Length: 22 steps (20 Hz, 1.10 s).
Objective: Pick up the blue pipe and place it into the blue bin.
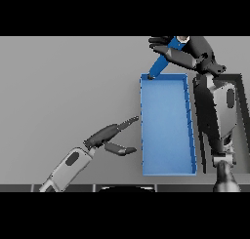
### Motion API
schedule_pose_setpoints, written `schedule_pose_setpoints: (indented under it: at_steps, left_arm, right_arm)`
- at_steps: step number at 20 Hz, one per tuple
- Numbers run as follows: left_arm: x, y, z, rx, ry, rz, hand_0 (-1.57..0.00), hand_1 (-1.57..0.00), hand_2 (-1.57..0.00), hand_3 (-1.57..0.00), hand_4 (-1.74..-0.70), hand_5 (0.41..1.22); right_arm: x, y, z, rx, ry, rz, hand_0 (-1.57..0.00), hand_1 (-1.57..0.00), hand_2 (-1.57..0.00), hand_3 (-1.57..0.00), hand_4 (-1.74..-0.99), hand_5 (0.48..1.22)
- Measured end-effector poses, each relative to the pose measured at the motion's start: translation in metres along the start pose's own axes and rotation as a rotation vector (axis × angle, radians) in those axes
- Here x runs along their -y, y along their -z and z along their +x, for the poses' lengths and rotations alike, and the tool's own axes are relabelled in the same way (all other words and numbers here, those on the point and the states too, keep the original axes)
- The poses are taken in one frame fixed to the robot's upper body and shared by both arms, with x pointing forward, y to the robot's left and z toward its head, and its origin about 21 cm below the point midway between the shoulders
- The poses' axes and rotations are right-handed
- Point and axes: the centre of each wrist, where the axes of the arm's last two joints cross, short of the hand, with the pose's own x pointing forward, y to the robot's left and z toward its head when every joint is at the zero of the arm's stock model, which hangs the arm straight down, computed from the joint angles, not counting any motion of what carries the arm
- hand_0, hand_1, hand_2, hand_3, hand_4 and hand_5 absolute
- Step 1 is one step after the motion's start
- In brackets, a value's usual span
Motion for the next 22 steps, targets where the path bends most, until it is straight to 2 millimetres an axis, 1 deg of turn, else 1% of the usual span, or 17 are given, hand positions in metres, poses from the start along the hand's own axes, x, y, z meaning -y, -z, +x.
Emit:
schedule_pose_setpoints:
  at_steps: [2, 3, 4, 5, 6, 7, 11, 12, 14, 15, 16, 17, 18, 19, 20, 21, 22]
  left_arm:
    - [-0.001, 0.001, 0.000, -0.008, 0.001, 0.010, 0.00, 0.00, 0.00, 0.00, -0.90, 0.489]
    - [-0.001, -0.003, 0.000, 0.000, 0.001, 0.007, 0.00, 0.00, 0.00, 0.00, -0.89, 0.487]
    - [-0.006, -0.003, 0.000, -0.010, 0.011, 0.011, 0.00, 0.00, 0.00, 0.00, -0.89, 0.483]
    - [-0.006, 0.000, 0.001, -0.026, 0.000, 0.014, 0.00, 0.00, 0.00, 0.00, -0.89, 0.478]
    - [-0.001, 0.001, 0.001, -0.019, -0.007, 0.002, 0.00, 0.00, 0.00, 0.00, -0.89, 0.474]
    - [-0.004, 0.001, 0.001, -0.022, -0.004, 0.006, 0.00, 0.00, 0.00, 0.00, -0.89, 0.473]
    - [-0.003, 0.004, -0.001, -0.017, 0.001, 0.012, 0.00, 0.00, 0.00, 0.00, -0.88, 0.463]
    - [-0.003, 0.004, 0.001, -0.007, 0.000, 0.010, 0.00, 0.00, 0.00, 0.00, -0.88, 0.463]
    - [0.002, 0.003, 0.000, -0.008, -0.013, 0.004, 0.00, 0.00, 0.00, 0.00, -0.88, 0.462]
    - [0.002, 0.004, 0.001, -0.010, -0.006, 0.006, 0.00, 0.00, 0.00, 0.00, -0.88, 0.460]
    - [0.004, 0.003, -0.001, -0.010, -0.010, 0.002, 0.00, 0.00, 0.00, 0.00, -0.89, 0.457]
    - [0.002, 0.003, 0.001, -0.010, -0.012, 0.008, 0.00, 0.00, 0.00, 0.00, -0.89, 0.455]
    - [0.001, 0.004, 0.003, -0.014, -0.011, 0.005, 0.00, 0.00, 0.00, 0.00, -0.89, 0.453]
    - [-0.001, 0.001, 0.002, -0.013, -0.011, 0.013, 0.00, 0.00, 0.00, 0.00, -0.89, 0.454]
    - [-0.002, 0.004, 0.005, -0.025, -0.006, 0.008, 0.00, 0.00, 0.00, 0.00, -0.89, 0.453]
    - [0.000, 0.001, 0.003, -0.013, -0.003, 0.006, 0.00, 0.00, 0.00, 0.00, -0.89, 0.454]
    - [0.000, -0.001, 0.002, -0.010, -0.005, 0.002, 0.00, 0.00, 0.00, 0.00, -0.89, 0.453]
  right_arm:
    - [0.017, -0.009, -0.024, -0.076, 0.024, -0.074, -1.57, -1.57, -1.57, -1.57, -1.740, 1.117]
    - [0.022, -0.013, -0.036, -0.115, 0.038, -0.112, -1.57, -1.57, -1.57, -1.57, -1.740, 1.121]
    - [0.025, -0.021, -0.050, -0.153, 0.044, -0.134, -1.57, -1.57, -1.57, -1.57, -1.740, 1.122]
    - [0.026, -0.024, -0.064, -0.201, 0.045, -0.155, -1.57, -1.57, -1.57, -1.57, -1.740, 1.121]
    - [0.028, -0.031, -0.075, -0.253, 0.050, -0.188, -1.57, -1.57, -1.57, -1.57, -1.740, 1.120]
    - [0.030, -0.037, -0.084, -0.292, 0.057, -0.211, -1.57, -1.57, -1.57, -1.57, -1.741, 1.120]
    - [0.033, -0.067, -0.129, -0.471, 0.104, -0.289, -1.57, -1.57, -1.57, -1.57, -1.741, 1.122]
    - [0.031, -0.070, -0.141, -0.528, 0.111, -0.295, -1.57, -1.57, -1.57, -1.57, -1.694, 1.124]
    - [0.034, -0.082, -0.155, -0.613, 0.115, -0.304, -1.57, -1.57, -1.57, -1.57, -1.622, 1.121]
    - [0.029, -0.085, -0.164, -0.648, 0.113, -0.295, -1.57, -1.57, -1.57, -1.57, -1.591, 1.114]
    - [0.031, -0.091, -0.172, -0.696, 0.108, -0.301, -1.57, -1.57, -1.57, -1.33, -1.599, 1.110]
    - [0.031, -0.094, -0.180, -0.752, 0.109, -0.306, -1.56, -1.46, -1.39, -1.12, -1.547, 1.133]
    - [0.034, -0.096, -0.185, -0.812, 0.114, -0.329, -1.31, -1.17, -1.11, -0.90, -1.503, 1.150]
    - [0.029, -0.101, -0.193, -0.868, 0.137, -0.329, -1.04, -0.93, -0.89, -0.72, -1.455, 1.164]
    - [0.025, -0.097, -0.198, -0.916, 0.147, -0.330, -0.84, -0.75, -0.71, -0.57, -1.392, 1.176]
    - [0.028, -0.099, -0.199, -0.964, 0.153, -0.347, -0.67, -0.60, -0.57, -0.46, -1.338, 1.157]
    - [0.025, -0.100, -0.203, -0.990, 0.182, -0.338, -0.53, -0.48, -0.46, -0.37, -1.285, 1.141]
